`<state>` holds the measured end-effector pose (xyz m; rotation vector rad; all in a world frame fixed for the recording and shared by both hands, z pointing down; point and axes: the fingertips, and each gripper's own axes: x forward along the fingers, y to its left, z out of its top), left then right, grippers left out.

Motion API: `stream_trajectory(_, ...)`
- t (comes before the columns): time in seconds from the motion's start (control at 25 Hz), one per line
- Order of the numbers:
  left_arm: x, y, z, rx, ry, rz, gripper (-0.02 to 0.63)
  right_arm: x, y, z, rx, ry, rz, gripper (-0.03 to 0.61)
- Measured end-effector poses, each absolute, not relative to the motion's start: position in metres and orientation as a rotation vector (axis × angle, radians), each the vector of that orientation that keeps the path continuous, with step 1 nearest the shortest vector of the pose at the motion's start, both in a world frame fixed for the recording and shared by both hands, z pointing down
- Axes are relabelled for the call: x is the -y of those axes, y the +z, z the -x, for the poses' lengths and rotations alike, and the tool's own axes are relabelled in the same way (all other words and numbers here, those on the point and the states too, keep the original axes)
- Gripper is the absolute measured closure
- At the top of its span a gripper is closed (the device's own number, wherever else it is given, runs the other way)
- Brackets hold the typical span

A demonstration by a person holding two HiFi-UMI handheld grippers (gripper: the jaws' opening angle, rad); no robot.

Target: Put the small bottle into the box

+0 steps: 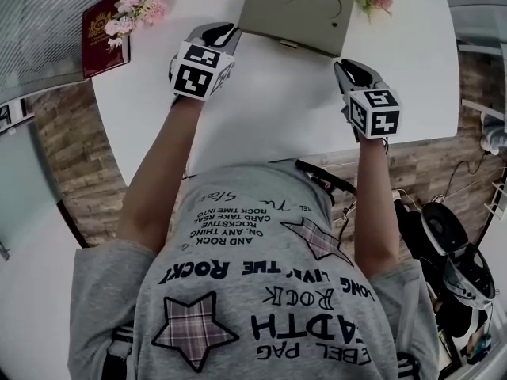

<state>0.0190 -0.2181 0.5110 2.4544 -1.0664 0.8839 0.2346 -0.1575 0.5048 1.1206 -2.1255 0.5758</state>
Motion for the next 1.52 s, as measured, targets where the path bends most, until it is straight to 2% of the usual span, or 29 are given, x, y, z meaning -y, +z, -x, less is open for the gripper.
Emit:
stream_trajectory(0.36,0.203,0.49,-0.011,1.08,0.798,-2.486,0.603,0.146,0.472,-0.217,2.198,0.538,-1.146,0.528)
stream_trajectory(0.96,0.155,0.424,-0.001,1.124,0.599,-2.575,0.603,0.108,0.384,-0.179,2.364,0.381,-1.199,0.537)
stream_trajectory(1.52,0.136,0.33,0.025,1.262,0.399,-2.693,0.603,0.092,0.297,-0.161,2.47,0.193,-1.27,0.537)
